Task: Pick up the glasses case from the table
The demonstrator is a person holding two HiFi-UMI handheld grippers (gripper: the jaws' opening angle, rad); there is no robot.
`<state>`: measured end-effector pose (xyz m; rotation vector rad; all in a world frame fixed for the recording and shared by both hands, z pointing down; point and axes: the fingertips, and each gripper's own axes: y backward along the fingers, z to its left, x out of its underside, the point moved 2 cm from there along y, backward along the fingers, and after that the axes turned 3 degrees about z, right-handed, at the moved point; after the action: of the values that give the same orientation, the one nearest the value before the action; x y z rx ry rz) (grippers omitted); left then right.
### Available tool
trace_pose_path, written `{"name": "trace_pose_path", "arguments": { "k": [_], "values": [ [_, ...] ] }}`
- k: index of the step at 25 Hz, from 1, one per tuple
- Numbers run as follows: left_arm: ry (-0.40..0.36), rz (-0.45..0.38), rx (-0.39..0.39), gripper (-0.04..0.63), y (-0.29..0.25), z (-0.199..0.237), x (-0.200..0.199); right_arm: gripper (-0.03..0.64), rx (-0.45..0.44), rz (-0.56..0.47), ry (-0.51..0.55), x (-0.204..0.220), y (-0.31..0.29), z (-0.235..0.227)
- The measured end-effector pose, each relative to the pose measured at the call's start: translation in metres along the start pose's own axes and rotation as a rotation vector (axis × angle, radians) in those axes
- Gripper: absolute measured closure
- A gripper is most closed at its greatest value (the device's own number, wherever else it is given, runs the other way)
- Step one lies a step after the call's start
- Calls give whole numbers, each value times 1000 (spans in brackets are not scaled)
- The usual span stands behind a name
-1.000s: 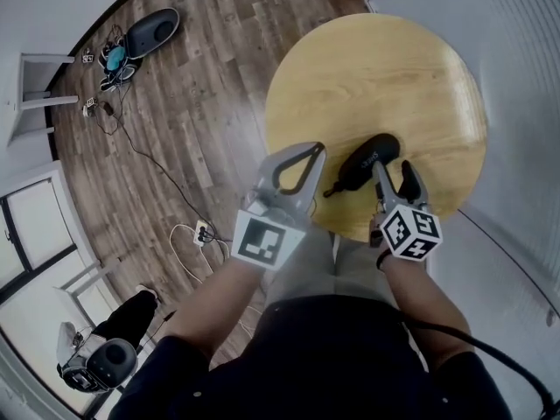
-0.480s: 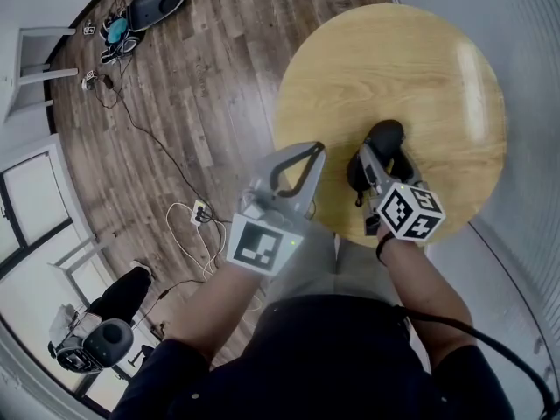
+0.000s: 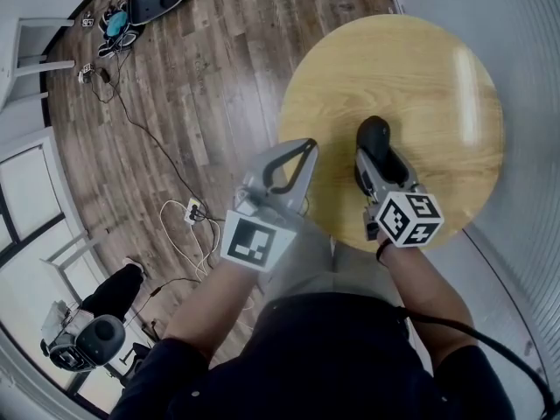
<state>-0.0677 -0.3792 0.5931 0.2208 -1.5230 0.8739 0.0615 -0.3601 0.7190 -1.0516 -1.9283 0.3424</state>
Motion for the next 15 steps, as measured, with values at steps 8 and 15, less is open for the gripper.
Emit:
{"name": "trace_pose_path", "arguments": {
  "k": [8,15],
  "values": [
    [-91,-49,32,592,13,-17,-44,364,-8,-157,72,-53,65,25],
    [-70,-122,-8,592,55,-25,-102,364,50,-377,217,-133,171,66]
  ]
}}
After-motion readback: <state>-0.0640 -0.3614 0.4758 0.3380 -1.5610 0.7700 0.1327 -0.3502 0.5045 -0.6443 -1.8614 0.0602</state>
